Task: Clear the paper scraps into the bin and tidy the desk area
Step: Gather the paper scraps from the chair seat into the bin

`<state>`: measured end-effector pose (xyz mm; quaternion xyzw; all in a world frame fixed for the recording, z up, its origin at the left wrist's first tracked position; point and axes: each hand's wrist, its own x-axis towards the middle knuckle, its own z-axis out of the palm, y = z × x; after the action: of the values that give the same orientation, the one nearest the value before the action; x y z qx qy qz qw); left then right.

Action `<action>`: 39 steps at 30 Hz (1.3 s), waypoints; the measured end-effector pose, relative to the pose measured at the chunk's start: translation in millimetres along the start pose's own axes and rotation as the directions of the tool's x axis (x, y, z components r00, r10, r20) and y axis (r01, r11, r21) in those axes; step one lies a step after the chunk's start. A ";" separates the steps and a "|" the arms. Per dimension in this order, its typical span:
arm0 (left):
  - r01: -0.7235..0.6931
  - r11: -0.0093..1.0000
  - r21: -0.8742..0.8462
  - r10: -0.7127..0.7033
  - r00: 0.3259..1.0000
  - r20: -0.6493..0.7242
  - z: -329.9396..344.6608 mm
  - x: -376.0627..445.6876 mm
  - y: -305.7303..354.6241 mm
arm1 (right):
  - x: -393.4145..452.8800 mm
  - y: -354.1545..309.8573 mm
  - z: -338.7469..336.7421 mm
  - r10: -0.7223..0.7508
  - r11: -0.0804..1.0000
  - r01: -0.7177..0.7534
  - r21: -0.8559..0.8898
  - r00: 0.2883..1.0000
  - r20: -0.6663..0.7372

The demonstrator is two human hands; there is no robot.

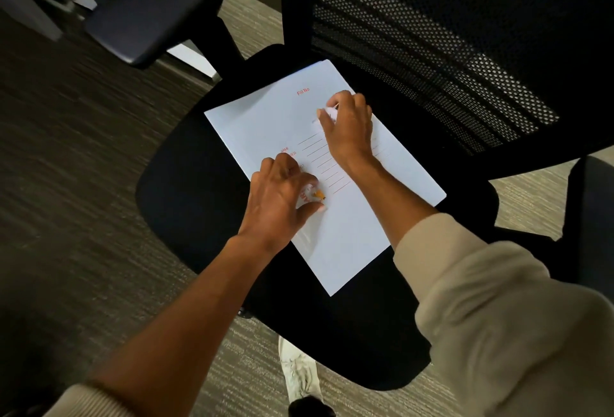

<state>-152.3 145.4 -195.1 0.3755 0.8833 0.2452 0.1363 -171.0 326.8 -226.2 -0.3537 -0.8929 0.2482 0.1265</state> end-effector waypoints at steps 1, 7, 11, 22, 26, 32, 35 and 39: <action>-0.001 1.000 0.006 0.001 1.000 0.004 0.2 0.7 0.4 | -3.9 1.5 -2.6 -0.017 0.999 0.017 0.032 1.000 -0.001; 0.008 1.000 0.013 -0.008 1.000 -0.003 1.8 2.2 2.4 | -41.3 23.7 -25.4 0.047 0.963 -0.034 0.266 0.998 -0.045; -0.002 1.000 -0.011 0.002 1.000 -0.024 3.9 3.5 7.0 | -77.2 46.7 -41.6 0.141 0.927 -0.095 0.362 0.985 -0.103; -0.036 0.999 -0.009 0.036 0.999 -0.026 8.1 4.6 10.3 | -136.2 62.3 -60.3 0.252 0.889 -0.184 0.418 0.961 -0.112; -0.039 0.997 -0.074 0.035 0.998 -0.054 5.5 -2.4 4.6 | -136.7 56.3 -59.6 0.269 0.881 -0.195 0.432 0.956 -0.115; 0.015 0.992 -0.129 -0.031 0.992 -0.121 -12.1 -26.5 -22.4 | -147.7 34.4 -53.3 0.308 0.840 -0.237 0.488 0.949 -0.069; 0.050 0.985 -0.165 -0.080 0.980 -0.182 -29.3 -48.9 -45.3 | -160.2 6.7 -43.5 0.313 0.787 -0.247 0.566 0.949 -0.021; 0.142 0.957 -0.254 -0.205 0.949 -0.241 -49.3 -88.1 -81.3 | -184.1 -45.2 -24.5 0.267 0.726 -0.219 0.652 0.963 0.027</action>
<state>-161.8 16.3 -192.1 0.2412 0.8883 0.3822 0.0816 -54.8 179.3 -190.7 -0.4101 -0.6924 0.5438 0.2381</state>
